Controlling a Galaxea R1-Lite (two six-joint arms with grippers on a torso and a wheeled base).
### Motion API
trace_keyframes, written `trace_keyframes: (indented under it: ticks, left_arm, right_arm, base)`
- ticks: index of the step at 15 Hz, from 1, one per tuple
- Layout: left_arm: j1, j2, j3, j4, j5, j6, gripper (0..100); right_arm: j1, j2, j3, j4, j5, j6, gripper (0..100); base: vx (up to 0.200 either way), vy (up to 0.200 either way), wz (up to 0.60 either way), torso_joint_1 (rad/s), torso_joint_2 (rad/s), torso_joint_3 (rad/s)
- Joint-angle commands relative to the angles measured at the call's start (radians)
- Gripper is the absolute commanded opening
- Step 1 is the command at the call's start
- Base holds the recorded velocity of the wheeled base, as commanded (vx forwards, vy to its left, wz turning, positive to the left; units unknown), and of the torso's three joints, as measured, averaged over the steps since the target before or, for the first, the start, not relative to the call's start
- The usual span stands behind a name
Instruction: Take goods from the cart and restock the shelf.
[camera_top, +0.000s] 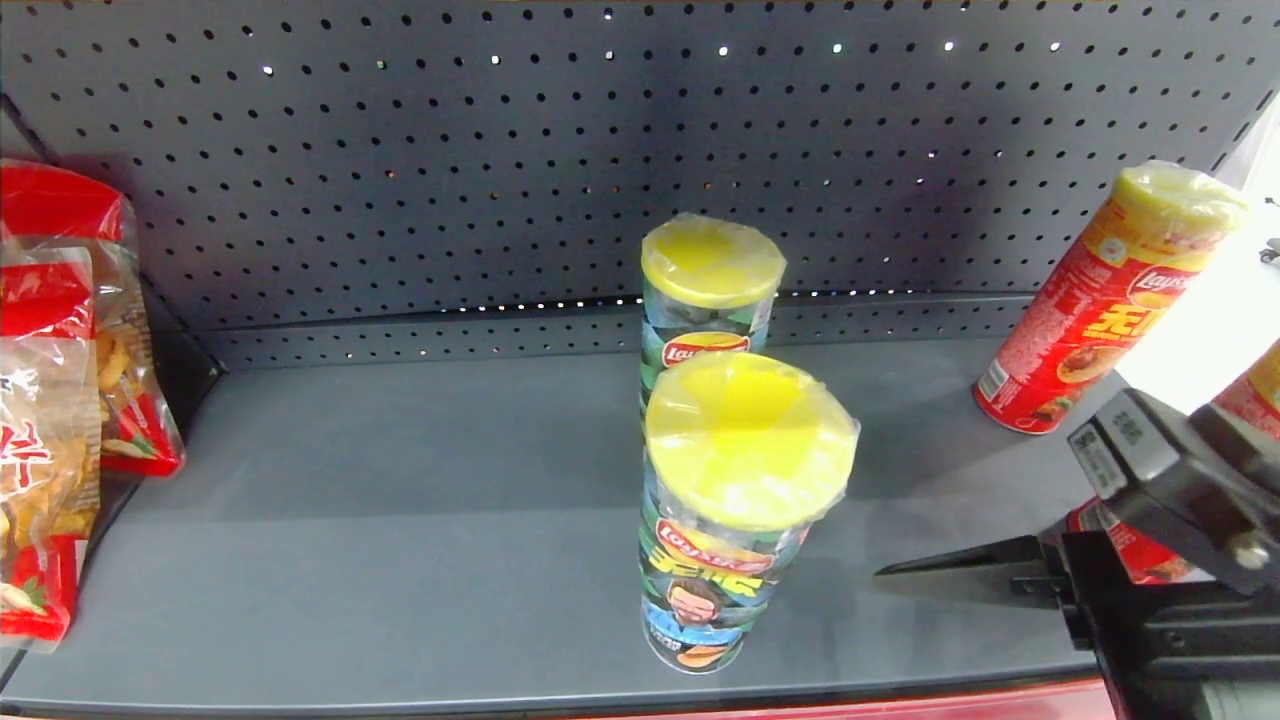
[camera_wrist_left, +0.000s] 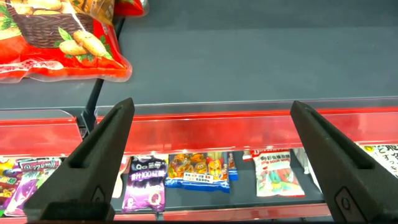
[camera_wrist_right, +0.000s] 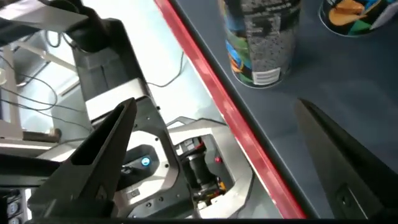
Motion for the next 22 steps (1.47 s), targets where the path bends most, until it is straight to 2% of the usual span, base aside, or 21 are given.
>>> trace_keyframes:
  ticks: [1,4,9,18,22]
  left_arm:
    - [0.000,0.002,0.000,0.000,-0.001,0.000,100]
    - [0.000,0.002,0.000,0.002,-0.001,0.000,100]
    - [0.000,0.002,0.000,0.000,0.001,0.000,100]
    - [0.000,0.002,0.000,0.000,-0.001,0.000,100]
    - [0.000,0.002,0.000,0.000,0.001,0.000,100]
  right_arm:
    - [-0.032,0.046,-0.017,0.000,-0.027,0.001,100]
    - [-0.059,0.100,-0.080,0.000,-0.031,0.003,100]
    - [-0.052,0.164,-0.156,0.001,-0.034,0.003,100]
    - [-0.059,0.186,-0.164,0.001,-0.034,0.003,100]
    - [-0.090,0.207,-0.169,0.000,-0.034,0.003,100]
  base:
    - [0.000,0.000,0.00,0.000,0.00,0.000]
    - [0.000,0.000,0.00,0.000,0.00,0.000]
    - [0.000,0.000,0.00,0.000,0.00,0.000]
    - [0.000,0.000,0.00,0.000,0.00,0.000]
    - [0.000,0.000,0.00,0.000,0.00,0.000]
